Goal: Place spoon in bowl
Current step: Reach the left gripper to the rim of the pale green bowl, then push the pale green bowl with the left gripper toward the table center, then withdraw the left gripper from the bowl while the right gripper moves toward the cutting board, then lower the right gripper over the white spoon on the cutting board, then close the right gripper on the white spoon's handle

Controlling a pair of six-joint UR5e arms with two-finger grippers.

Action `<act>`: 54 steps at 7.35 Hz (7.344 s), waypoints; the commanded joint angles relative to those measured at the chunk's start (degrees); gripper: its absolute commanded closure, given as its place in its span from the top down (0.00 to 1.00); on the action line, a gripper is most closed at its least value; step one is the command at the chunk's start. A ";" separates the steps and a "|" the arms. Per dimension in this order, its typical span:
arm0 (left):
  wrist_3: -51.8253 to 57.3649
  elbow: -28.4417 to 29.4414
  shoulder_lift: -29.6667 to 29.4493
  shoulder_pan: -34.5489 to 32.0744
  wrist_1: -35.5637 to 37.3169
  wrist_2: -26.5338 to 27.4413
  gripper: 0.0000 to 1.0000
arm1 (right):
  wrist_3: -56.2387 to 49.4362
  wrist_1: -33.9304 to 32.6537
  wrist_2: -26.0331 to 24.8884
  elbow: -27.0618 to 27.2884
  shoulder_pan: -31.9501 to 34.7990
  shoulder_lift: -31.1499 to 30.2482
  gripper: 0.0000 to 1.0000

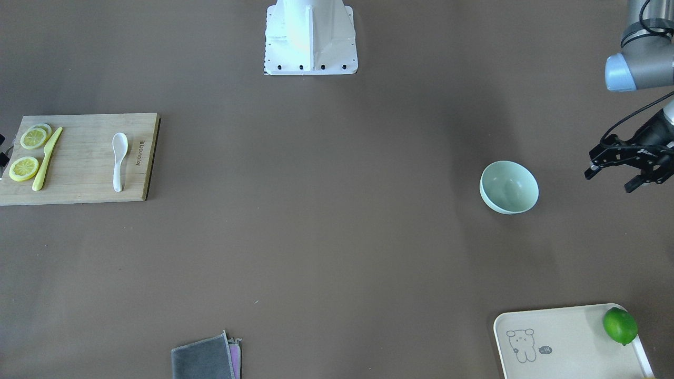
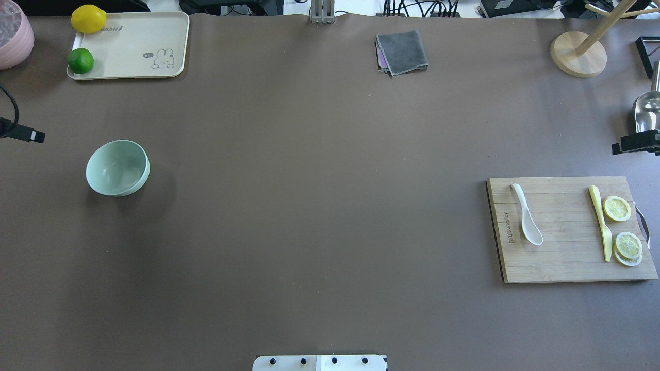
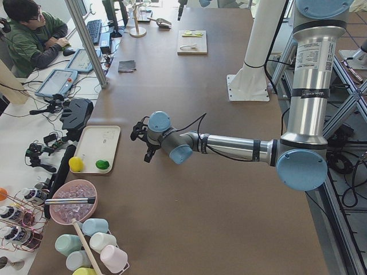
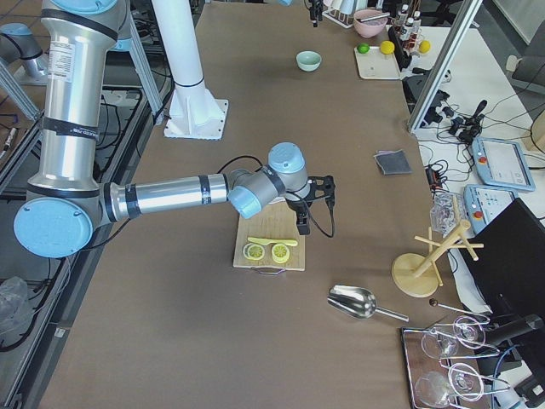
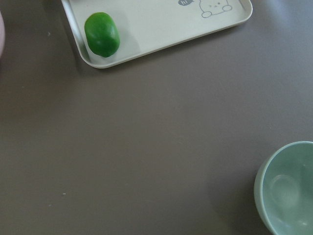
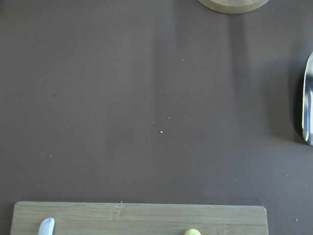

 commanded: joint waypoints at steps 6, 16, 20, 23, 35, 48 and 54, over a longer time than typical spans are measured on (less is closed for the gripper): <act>-13.03 3.29 -2.20 12.84 -7.11 7.09 0.14 | 1.92 3.67 -1.07 -0.01 -1.83 -1.29 1.00; -35.59 -3.13 -27.93 29.33 16.79 20.34 0.00 | 1.66 3.76 -1.16 -0.09 -1.83 -1.38 1.00; -36.94 0.31 -32.00 33.76 18.38 25.90 0.13 | 1.92 3.76 -1.07 -0.01 -1.92 -1.29 1.00; -35.37 -3.36 -29.73 32.81 18.90 27.92 0.98 | 2.27 3.76 -1.07 0.26 -2.88 -1.29 1.00; 12.63 -15.51 -2.55 -2.54 27.70 2.26 0.98 | 15.30 4.02 -27.70 3.53 -32.43 1.35 0.87; 12.54 -15.51 -2.47 -2.18 27.61 2.26 0.98 | 15.19 4.20 -25.77 -0.27 -29.69 2.67 0.30; 12.28 -15.51 -1.85 -2.27 26.56 2.26 0.98 | 18.95 0.36 -25.15 6.03 -29.87 4.33 0.00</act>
